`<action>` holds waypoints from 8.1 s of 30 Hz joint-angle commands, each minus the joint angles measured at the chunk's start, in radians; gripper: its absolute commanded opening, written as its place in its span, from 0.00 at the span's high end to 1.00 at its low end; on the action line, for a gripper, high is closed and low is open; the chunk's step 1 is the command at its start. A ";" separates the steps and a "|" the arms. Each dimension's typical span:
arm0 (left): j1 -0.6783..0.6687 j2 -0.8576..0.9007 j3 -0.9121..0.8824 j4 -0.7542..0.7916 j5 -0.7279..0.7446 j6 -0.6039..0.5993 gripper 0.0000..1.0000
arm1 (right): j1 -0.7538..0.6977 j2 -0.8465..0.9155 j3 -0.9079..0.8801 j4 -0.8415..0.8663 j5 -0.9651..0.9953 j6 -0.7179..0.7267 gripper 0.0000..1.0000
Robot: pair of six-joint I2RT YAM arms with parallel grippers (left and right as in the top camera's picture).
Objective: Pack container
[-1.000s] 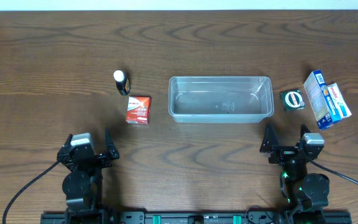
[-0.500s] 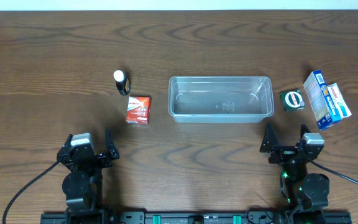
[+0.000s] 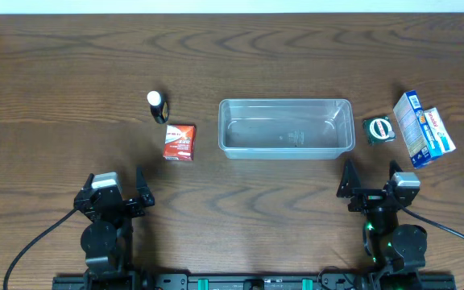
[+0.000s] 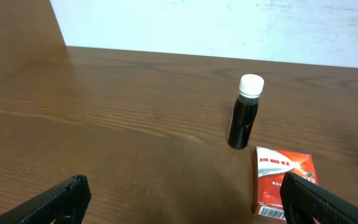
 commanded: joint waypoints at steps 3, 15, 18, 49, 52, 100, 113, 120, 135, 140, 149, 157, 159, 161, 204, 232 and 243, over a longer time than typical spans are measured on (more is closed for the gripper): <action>0.006 -0.007 -0.030 -0.003 0.014 0.017 0.02 | -0.012 -0.006 -0.002 -0.004 -0.004 -0.006 0.01; 0.006 -0.007 -0.030 -0.003 0.014 0.017 0.02 | -0.012 -0.006 -0.002 -0.004 -0.004 -0.006 0.01; 0.006 -0.007 -0.030 -0.003 0.014 0.017 0.02 | -0.012 -0.006 -0.002 -0.004 -0.004 -0.006 0.01; 0.006 -0.007 -0.030 -0.003 0.014 0.017 0.02 | -0.012 -0.006 -0.002 0.058 -0.070 0.061 0.01; 0.006 -0.007 -0.030 -0.003 0.014 0.017 0.02 | -0.012 -0.006 -0.002 0.153 -0.148 0.072 0.01; 0.006 -0.007 -0.030 -0.003 0.014 0.017 0.02 | -0.330 1.408 1.537 -0.911 0.034 -0.677 0.01; 0.006 -0.007 -0.030 -0.003 0.014 0.017 0.02 | -0.440 1.601 1.537 -0.862 -0.005 -0.676 0.01; 0.006 -0.007 -0.030 -0.003 0.014 0.017 0.02 | -0.444 1.637 1.509 -0.880 -0.091 -0.701 0.01; 0.006 -0.007 -0.030 -0.003 0.014 0.017 0.02 | -0.445 1.848 1.505 -0.898 -0.053 -0.703 0.20; 0.006 -0.007 -0.030 -0.003 0.014 0.017 0.02 | -0.449 1.897 1.503 -0.898 -0.021 -0.703 0.24; 0.006 -0.007 -0.030 -0.003 0.014 0.017 0.02 | -0.451 1.904 1.500 -0.927 0.046 -0.669 0.34; 0.006 -0.007 -0.030 -0.003 0.014 0.017 0.02 | -0.452 1.904 1.500 -0.929 0.053 -0.669 0.43; 0.006 -0.007 -0.030 -0.003 0.014 0.017 0.02 | -0.456 1.904 1.499 -0.929 0.053 -0.669 0.47; 0.006 -0.007 -0.030 -0.003 0.014 0.017 0.02 | -0.462 1.904 1.496 -0.929 0.052 -0.666 0.52; 0.006 -0.007 -0.030 -0.003 0.014 0.017 0.02 | -0.036 1.572 1.755 -0.977 0.022 -0.815 0.95; 0.006 -0.007 -0.030 -0.003 0.014 0.017 0.02 | 0.230 1.738 1.691 -1.104 -0.116 -1.197 0.97; 0.006 -0.007 -0.030 -0.003 0.014 0.017 0.02 | 0.230 1.865 1.691 -1.115 -0.116 -1.247 0.97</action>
